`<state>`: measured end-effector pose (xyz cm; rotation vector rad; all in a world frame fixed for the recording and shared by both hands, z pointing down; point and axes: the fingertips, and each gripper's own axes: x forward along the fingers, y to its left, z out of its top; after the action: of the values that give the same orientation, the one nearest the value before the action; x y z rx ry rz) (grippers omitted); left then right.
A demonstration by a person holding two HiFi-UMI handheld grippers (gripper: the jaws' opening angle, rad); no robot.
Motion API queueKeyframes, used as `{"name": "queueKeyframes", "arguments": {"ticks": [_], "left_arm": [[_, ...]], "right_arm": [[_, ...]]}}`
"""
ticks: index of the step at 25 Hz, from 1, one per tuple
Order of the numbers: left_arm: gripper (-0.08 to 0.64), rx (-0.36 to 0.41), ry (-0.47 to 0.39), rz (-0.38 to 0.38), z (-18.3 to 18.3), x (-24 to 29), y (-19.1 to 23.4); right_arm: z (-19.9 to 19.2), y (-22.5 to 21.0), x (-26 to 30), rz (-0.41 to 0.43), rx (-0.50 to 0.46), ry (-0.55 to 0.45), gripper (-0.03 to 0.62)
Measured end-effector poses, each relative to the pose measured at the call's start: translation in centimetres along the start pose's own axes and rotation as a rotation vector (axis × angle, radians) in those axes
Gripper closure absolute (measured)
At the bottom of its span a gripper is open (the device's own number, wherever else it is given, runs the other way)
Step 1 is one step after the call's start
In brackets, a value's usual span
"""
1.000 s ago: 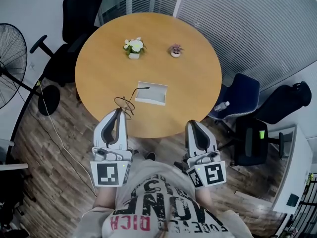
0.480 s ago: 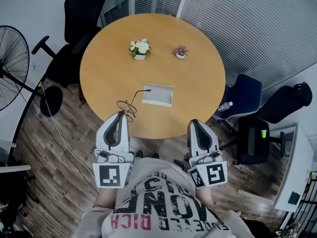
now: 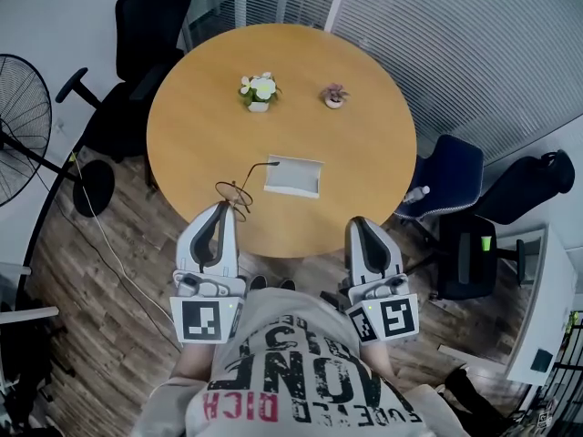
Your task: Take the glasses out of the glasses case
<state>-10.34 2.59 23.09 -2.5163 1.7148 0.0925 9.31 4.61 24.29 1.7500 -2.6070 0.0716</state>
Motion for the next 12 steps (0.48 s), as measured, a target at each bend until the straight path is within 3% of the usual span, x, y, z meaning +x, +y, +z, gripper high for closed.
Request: {"name": "queueKeyframes", "arguments": {"ticks": [12], "left_arm": [[0.541,-0.029,0.027,-0.021,-0.56,0.91,0.56]], "right_arm": [[-0.21,0.36,1.02,-0.007,-0.003,0.009,0.563]]}}
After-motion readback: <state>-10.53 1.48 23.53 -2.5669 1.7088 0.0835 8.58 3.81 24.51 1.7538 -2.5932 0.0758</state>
